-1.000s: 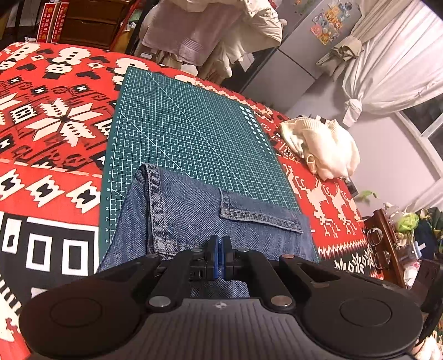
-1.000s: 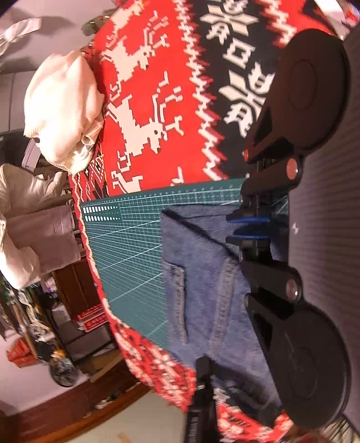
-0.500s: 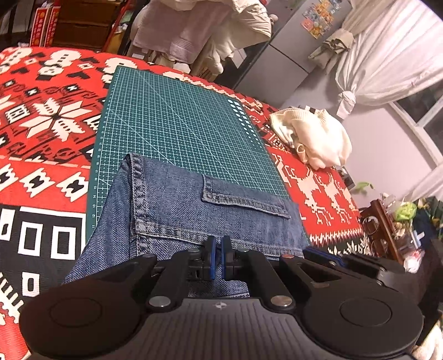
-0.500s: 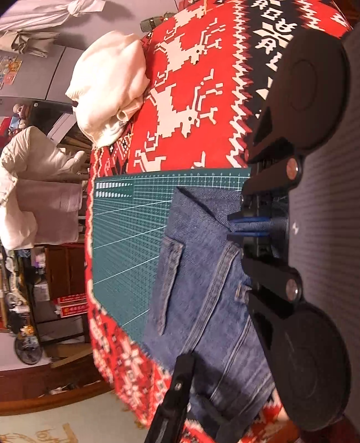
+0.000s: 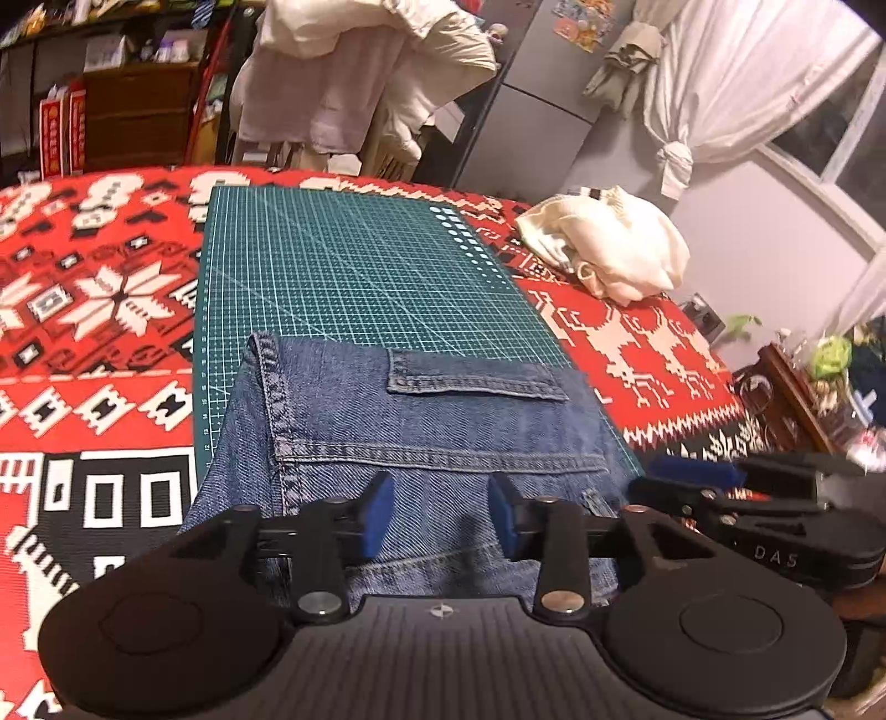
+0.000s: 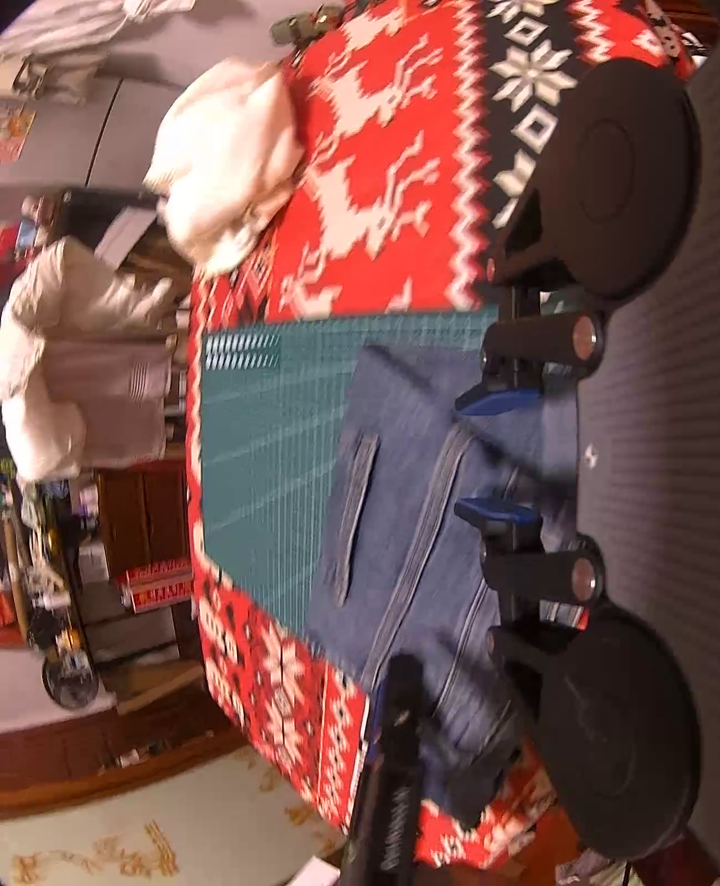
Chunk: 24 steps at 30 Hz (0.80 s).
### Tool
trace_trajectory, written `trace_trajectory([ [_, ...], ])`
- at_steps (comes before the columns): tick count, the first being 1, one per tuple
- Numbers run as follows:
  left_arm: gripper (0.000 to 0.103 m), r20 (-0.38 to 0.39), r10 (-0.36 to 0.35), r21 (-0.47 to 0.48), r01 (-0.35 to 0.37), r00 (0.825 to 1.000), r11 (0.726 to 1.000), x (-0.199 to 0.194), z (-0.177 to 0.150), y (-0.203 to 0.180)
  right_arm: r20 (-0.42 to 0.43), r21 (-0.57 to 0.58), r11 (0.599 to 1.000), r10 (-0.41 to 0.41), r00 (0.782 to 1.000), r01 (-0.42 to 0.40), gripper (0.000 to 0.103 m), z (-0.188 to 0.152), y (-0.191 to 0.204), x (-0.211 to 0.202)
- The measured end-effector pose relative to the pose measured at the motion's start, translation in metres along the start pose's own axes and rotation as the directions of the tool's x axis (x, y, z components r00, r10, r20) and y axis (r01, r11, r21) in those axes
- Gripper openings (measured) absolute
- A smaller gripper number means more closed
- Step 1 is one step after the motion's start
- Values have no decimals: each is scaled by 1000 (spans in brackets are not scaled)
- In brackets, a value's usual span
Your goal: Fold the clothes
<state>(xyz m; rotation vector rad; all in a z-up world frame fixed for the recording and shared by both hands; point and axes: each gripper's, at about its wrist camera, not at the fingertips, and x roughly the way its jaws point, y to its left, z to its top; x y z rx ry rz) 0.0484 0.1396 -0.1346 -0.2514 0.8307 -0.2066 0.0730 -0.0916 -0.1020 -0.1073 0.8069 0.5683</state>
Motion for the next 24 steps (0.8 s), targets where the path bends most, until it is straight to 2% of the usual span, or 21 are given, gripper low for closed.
trace_trajectory([
  [3, 61, 11, 43, 41, -43, 999, 998, -5, -3, -9, -12, -14, 999, 36, 999, -36, 43, 10, 16, 7],
  [6, 67, 6, 106, 66, -107, 994, 992, -9, -5, -12, -40, -37, 999, 35, 999, -37, 48, 17, 30, 19],
  [12, 68, -16, 185, 50, -184, 983, 982, -5, -8, 3, -63, -97, 995, -1, 998, -5, 69, 21, 45, 39],
  [13, 68, -29, 188, 38, -187, 982, 982, -2, -8, 7, -73, -100, 995, -8, 997, 0, 76, 21, 45, 42],
  [17, 68, -96, 148, -36, -152, 984, 988, 9, -10, 21, -94, -95, 995, -19, 995, 10, 79, 19, 45, 50],
  [20, 71, -147, 117, -68, -128, 982, 989, 14, -10, 28, -124, -75, 997, -20, 992, 11, 90, 22, 40, 54],
  [22, 74, -168, 103, -70, -116, 980, 991, 16, -8, 29, -152, -52, 999, -20, 988, 12, 94, 25, 34, 58],
  [24, 81, -177, 83, -71, -97, 981, 993, 18, -8, 29, -187, -13, 1000, -6, 982, 4, 99, 28, 27, 63],
])
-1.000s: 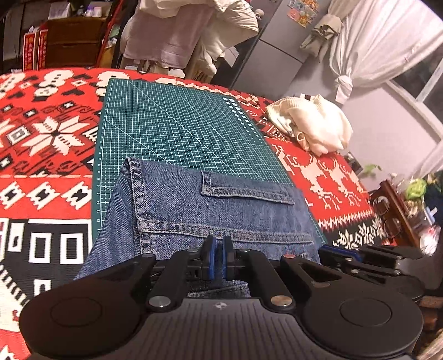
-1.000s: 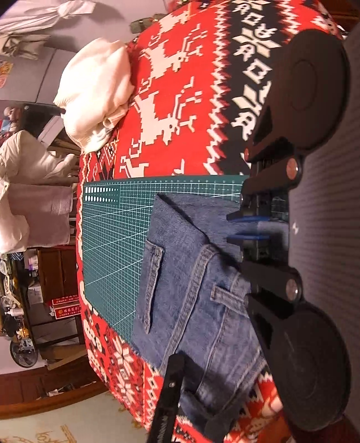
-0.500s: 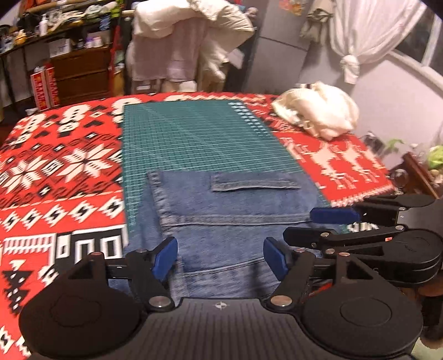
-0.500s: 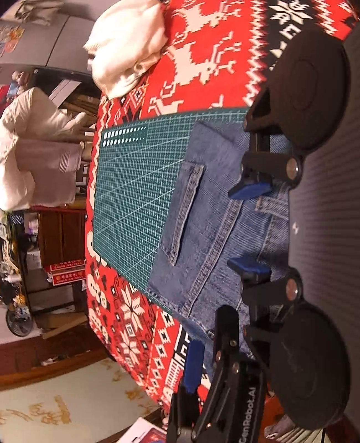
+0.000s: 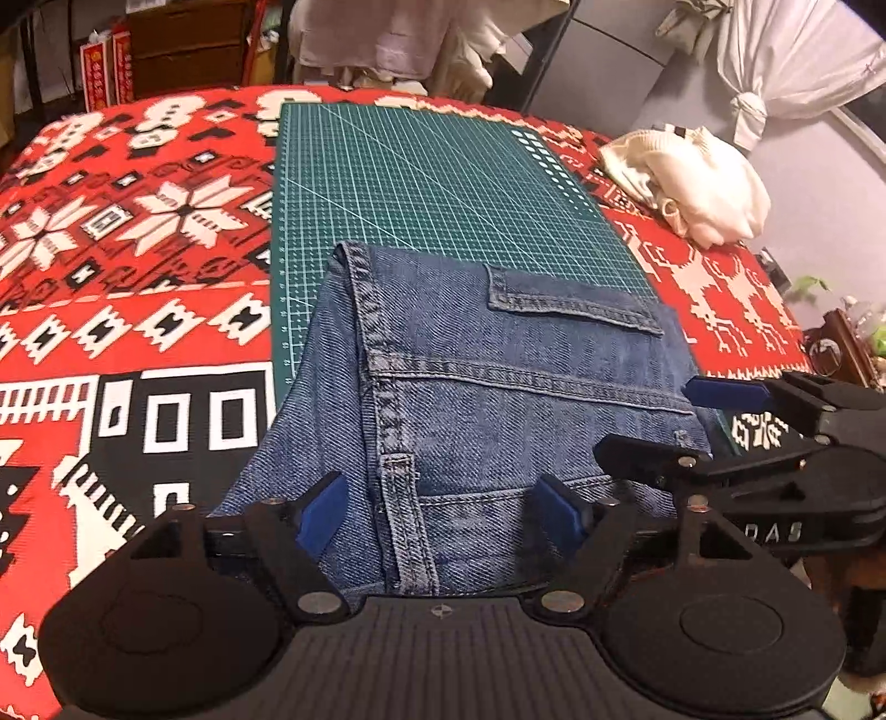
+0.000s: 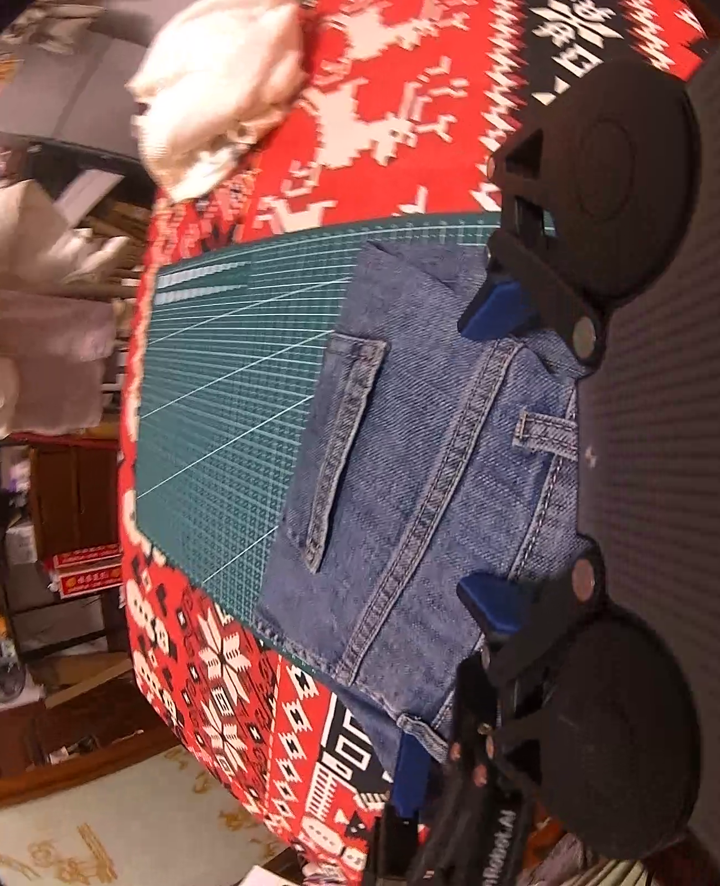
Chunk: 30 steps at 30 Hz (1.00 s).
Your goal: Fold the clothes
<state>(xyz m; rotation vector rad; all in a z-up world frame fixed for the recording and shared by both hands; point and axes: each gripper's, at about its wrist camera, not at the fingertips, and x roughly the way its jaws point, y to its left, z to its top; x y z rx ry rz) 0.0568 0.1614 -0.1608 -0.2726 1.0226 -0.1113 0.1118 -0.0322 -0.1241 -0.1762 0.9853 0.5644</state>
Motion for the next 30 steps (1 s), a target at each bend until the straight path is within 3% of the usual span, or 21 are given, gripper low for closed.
trace_trajectory([
  [3, 91, -16, -28, 3, 28, 999, 1000, 2, 1, -1, -60, 88, 995, 49, 997, -44, 103, 4, -15, 8],
  [6, 99, -18, -50, -7, 50, 999, 999, 4, 2, -1, -70, 97, 993, 67, 995, -60, 103, 6, -20, 9],
  [15, 103, 11, -94, -72, 94, 996, 993, 5, 3, 6, -54, 84, 994, 80, 995, -75, 103, 2, -20, 7],
  [24, 103, -21, -143, -135, 138, 990, 981, 6, 13, 17, -93, 119, 992, 63, 994, -51, 103, 8, -17, 10],
  [30, 103, -20, -108, -104, 105, 994, 989, 7, 12, 9, -97, 99, 994, 49, 994, -39, 103, 7, -14, 11],
])
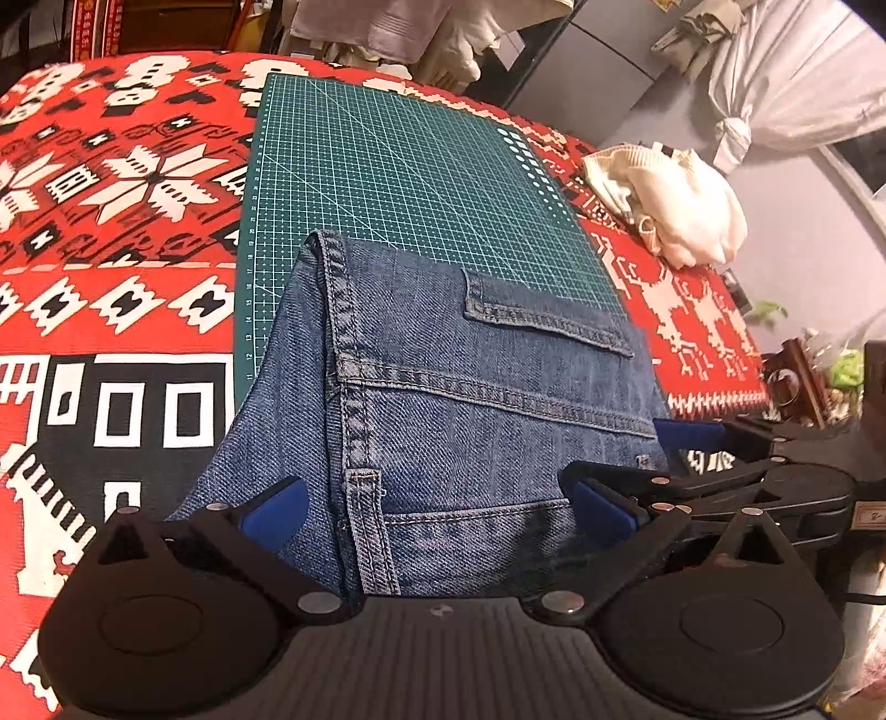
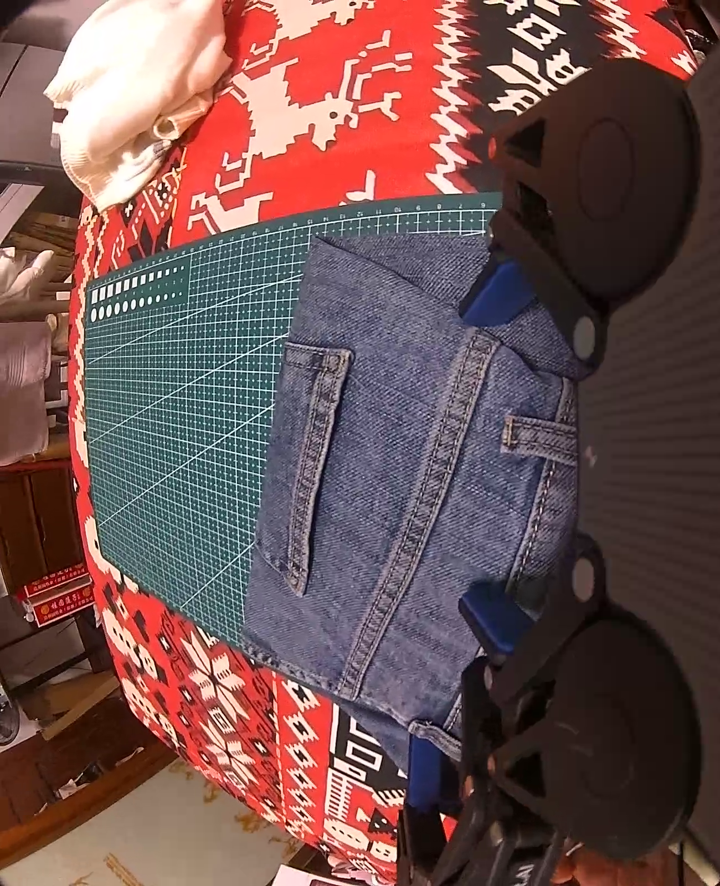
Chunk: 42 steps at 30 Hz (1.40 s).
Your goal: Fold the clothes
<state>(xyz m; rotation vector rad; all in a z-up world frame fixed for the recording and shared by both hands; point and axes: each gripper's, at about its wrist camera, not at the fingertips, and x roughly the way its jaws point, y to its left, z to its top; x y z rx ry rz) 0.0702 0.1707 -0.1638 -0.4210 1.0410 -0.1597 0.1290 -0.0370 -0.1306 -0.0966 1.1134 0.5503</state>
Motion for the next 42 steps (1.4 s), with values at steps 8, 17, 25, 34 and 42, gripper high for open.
trace_trajectory([
  [8, 103, 2, -56, -149, 56, 998, 987, -4, 7, 16, -2, 0, 1000, -19, 1000, 19, 103, 0, 3, 1],
  [17, 103, 43, -47, -181, 54, 998, 982, -4, 4, 17, 45, 45, 999, -27, 999, 25, 103, -5, 2, -2],
  [25, 91, 6, -18, -226, 19, 1000, 974, -7, 13, 15, 68, 117, 993, -3, 998, -5, 102, -3, -7, -20],
  [34, 59, 105, -1, -84, 10, 994, 996, -36, 26, -20, 208, 198, 978, 20, 978, -63, 77, 2, -25, -69],
  [42, 7, 82, -17, -70, 23, 996, 997, -2, 47, -26, 188, 226, 970, 40, 981, -83, 14, 20, -19, -46],
])
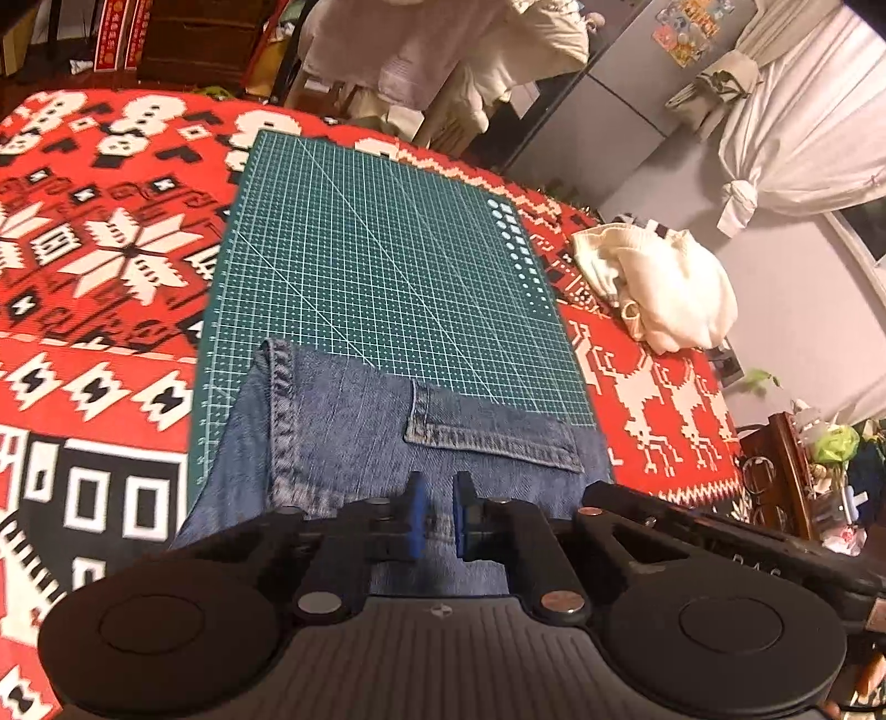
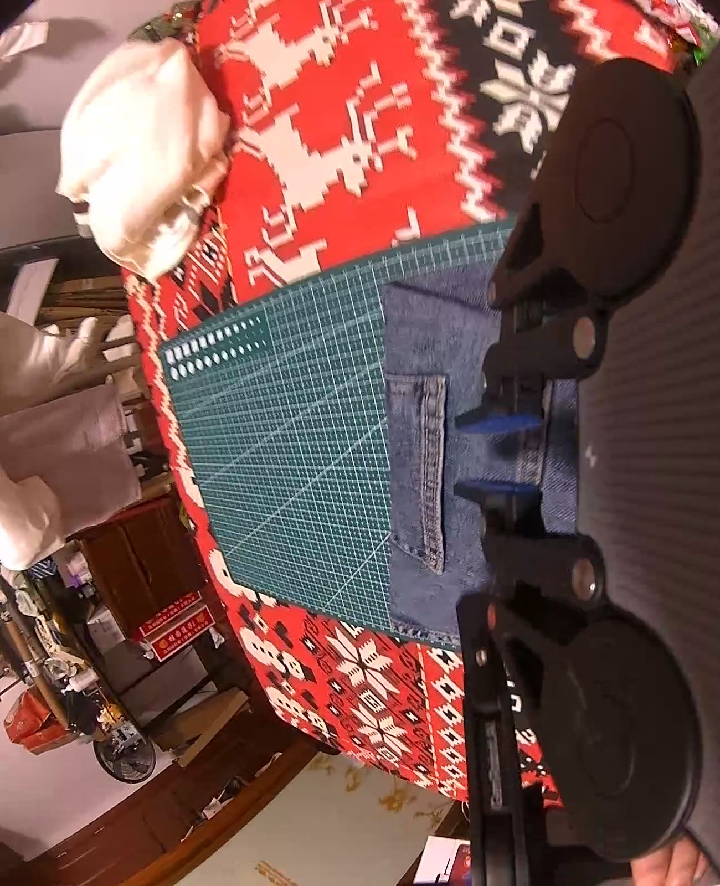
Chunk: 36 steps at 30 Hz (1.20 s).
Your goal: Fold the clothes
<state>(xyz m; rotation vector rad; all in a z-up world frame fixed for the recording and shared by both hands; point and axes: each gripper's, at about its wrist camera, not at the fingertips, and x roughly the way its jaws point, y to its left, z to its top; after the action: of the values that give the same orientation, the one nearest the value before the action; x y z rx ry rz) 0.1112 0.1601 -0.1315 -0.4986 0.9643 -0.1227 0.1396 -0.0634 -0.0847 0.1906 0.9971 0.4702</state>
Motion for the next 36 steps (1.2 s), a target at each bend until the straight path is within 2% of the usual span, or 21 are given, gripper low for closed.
trace_trajectory([
  [2, 6, 4, -5, 12, 5, 1000, 1000, 7, 2, -3, -19, 7, 1000, 7, 1000, -7, 11, 1, 3, 12],
  [8, 1, -52, 32, 33, -30, 998, 999, 34, 2, -7, -84, 18, 999, 32, 996, -31, 11, -1, 13, 48],
  [12, 3, -54, 30, 32, -28, 998, 999, 38, -2, 0, -66, 1, 1000, 25, 997, -25, 1, -9, 11, 55],
  [19, 3, -46, 28, 21, -27, 999, 999, 31, -6, 9, -60, 15, 1000, -10, 998, 11, 0, -15, -5, 45],
  [24, 3, -33, 24, 18, -23, 999, 1000, 24, -8, 14, -48, 29, 1000, 0, 999, 1, 0, -24, -19, 34],
  [29, 3, -10, 58, 33, -58, 998, 998, 15, -10, 17, -33, 28, 999, -15, 999, 16, 0, -30, -27, 23],
  [32, 3, -12, 36, 21, -36, 999, 999, 14, -10, 23, -24, 33, 999, -26, 999, 27, 0, -33, -35, 16],
  [34, 3, -12, 36, 13, -36, 999, 999, 13, -8, 24, -19, 40, 998, -56, 998, 56, 0, -33, -39, 14],
  [36, 2, -9, 42, 4, -42, 999, 999, 11, -6, 25, -14, 65, 997, -49, 999, 49, 0, -32, -46, 9],
])
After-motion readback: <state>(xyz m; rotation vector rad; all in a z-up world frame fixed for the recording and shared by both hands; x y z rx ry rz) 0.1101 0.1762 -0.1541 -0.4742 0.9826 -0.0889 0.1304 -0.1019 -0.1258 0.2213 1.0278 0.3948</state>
